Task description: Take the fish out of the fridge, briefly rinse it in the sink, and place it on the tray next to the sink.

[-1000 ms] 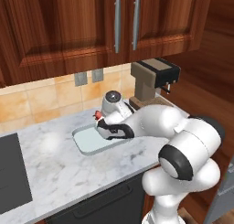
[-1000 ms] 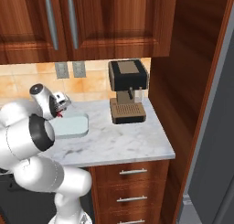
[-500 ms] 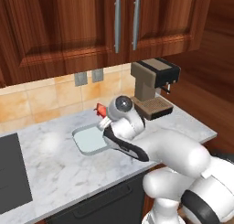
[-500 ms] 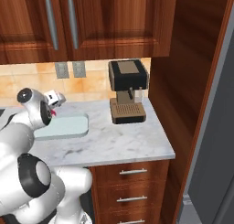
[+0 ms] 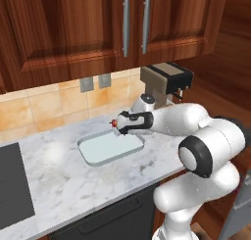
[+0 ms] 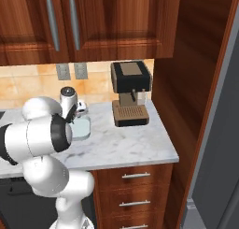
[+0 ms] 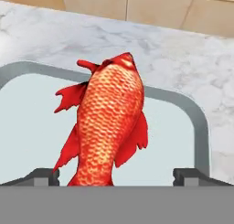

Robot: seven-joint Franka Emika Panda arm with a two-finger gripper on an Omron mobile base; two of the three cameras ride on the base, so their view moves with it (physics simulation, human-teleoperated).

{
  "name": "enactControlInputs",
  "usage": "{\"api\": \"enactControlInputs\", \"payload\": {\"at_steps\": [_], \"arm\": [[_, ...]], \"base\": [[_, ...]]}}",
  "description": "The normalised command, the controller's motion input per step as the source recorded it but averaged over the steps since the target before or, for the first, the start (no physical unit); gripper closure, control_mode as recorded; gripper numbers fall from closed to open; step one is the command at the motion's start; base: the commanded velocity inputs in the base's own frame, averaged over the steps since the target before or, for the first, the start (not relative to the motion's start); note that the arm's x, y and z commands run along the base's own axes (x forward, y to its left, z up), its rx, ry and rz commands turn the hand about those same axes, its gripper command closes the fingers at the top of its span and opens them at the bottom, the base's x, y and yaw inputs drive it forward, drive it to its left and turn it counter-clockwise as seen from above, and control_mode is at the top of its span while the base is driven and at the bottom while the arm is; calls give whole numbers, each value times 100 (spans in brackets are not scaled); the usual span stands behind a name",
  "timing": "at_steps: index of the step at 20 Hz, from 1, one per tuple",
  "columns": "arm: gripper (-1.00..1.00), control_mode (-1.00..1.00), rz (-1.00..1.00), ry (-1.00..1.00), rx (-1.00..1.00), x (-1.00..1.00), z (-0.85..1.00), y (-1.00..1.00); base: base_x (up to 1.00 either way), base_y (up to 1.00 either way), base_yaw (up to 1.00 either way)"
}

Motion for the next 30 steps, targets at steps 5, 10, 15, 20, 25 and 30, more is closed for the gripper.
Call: {"api": "enactControlInputs", "payload": {"at_steps": [5, 10, 15, 20, 25, 30], "arm": [[-100, -100, 0, 64, -1, 15, -100, 29], [-100, -100, 4, 21, -16, -62, -91, 60], [-100, -100, 0, -19, -3, -41, 14, 6], [-100, -100, 0, -54, -5, -100, 71, 2], [-100, -100, -1, -55, 2, -100, 97, -2], [-100, -100, -4, -65, 2, -100, 100, -22]], "base": [[0, 0, 0], [0, 0, 0], [0, 0, 0], [0, 0, 0], [0, 0, 0], [0, 0, 0]]}}
